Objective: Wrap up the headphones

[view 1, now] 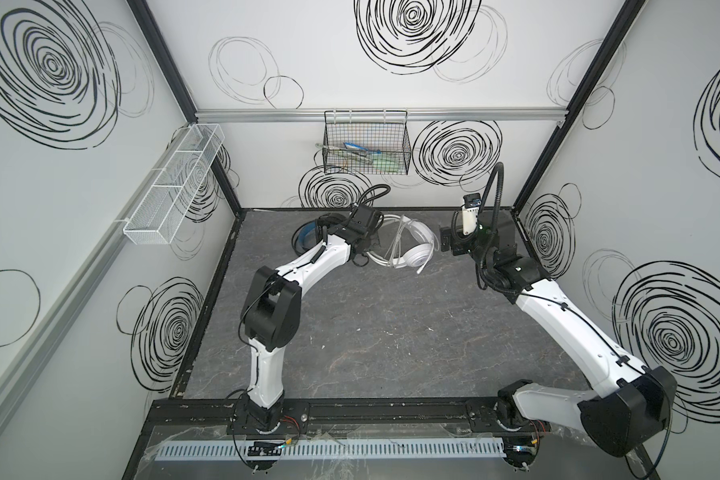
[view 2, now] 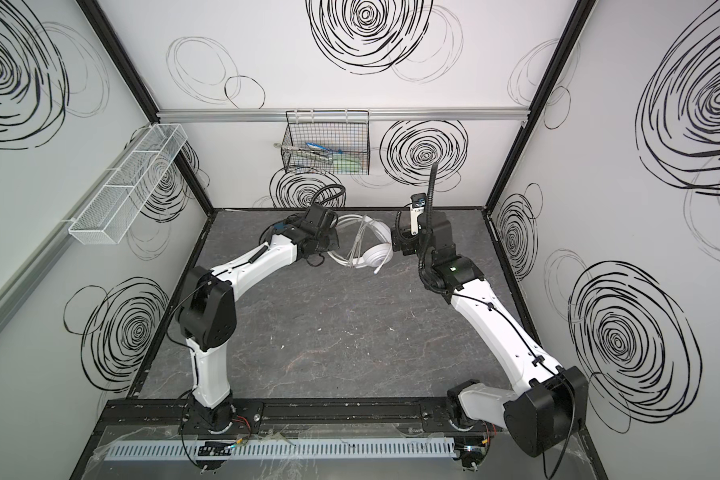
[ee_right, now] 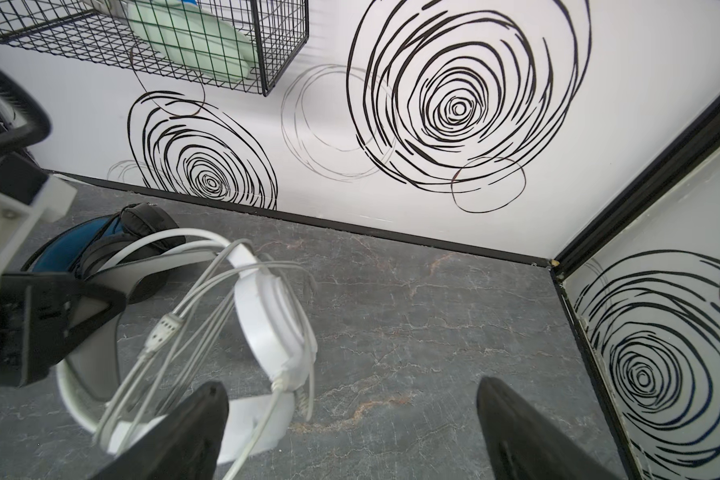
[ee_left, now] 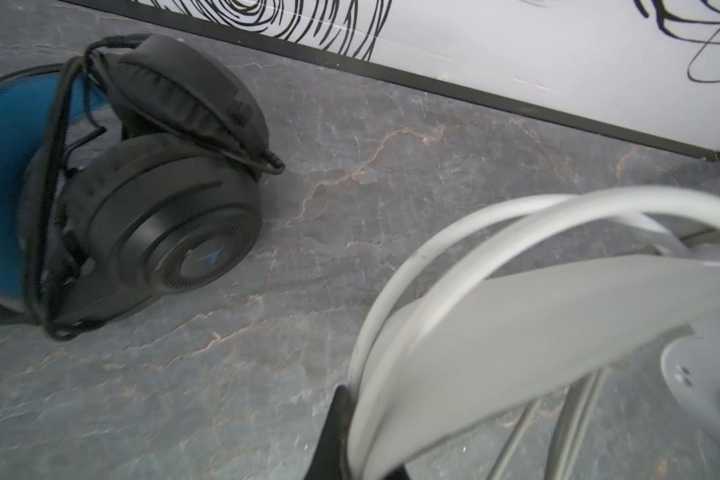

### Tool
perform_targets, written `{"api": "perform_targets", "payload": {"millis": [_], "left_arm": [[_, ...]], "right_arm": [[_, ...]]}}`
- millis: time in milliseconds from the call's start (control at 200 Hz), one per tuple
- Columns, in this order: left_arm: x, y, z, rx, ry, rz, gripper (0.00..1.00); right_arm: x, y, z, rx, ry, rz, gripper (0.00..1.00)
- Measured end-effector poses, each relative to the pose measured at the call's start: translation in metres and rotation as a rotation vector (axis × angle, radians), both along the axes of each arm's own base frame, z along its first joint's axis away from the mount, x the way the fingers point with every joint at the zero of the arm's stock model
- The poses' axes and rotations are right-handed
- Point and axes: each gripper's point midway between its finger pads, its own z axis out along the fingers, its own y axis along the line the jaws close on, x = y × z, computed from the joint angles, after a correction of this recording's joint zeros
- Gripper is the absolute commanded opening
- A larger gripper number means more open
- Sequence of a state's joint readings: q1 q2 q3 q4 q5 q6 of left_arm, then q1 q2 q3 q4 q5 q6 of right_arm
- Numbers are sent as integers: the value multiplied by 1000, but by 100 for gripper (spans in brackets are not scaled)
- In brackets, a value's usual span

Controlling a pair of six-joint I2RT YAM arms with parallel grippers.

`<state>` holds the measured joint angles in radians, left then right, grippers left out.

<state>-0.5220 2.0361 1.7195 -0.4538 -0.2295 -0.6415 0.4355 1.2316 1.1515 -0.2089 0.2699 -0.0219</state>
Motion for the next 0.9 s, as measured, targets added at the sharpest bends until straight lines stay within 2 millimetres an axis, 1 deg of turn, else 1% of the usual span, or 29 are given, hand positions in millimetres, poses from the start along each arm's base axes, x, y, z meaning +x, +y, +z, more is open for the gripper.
{"api": "perform_targets", "payload": {"millis": [150, 225, 335, 505, 700, 785, 795, 805, 901], "left_arm": [[30, -11, -25, 10, 23, 15, 0], [44, -11, -37, 11, 35, 24, 0], [62, -5, -51, 17, 53, 46, 0], [91, 4, -61, 0, 47, 91, 2], [96, 14, -70, -15, 61, 135, 2], [96, 13, -74, -23, 68, 145, 2], [95, 12, -75, -24, 69, 146, 6], [95, 12, -76, -24, 71, 146, 7], [93, 6, -84, -28, 85, 146, 8]], "right_arm": [[-1, 2, -1, -13, 0, 0, 97], [-2, 5, -1, -19, -1, 9, 97], [-3, 7, -1, -26, -2, 17, 97], [-3, 7, -1, -30, -3, 20, 97], [-3, 7, -1, -34, -3, 18, 97], [-3, 6, -1, -37, -4, 13, 97], [-3, 6, -1, -37, -4, 13, 97], [-3, 6, -1, -37, -4, 12, 97], [-3, 5, -2, -38, -3, 10, 97]]}}
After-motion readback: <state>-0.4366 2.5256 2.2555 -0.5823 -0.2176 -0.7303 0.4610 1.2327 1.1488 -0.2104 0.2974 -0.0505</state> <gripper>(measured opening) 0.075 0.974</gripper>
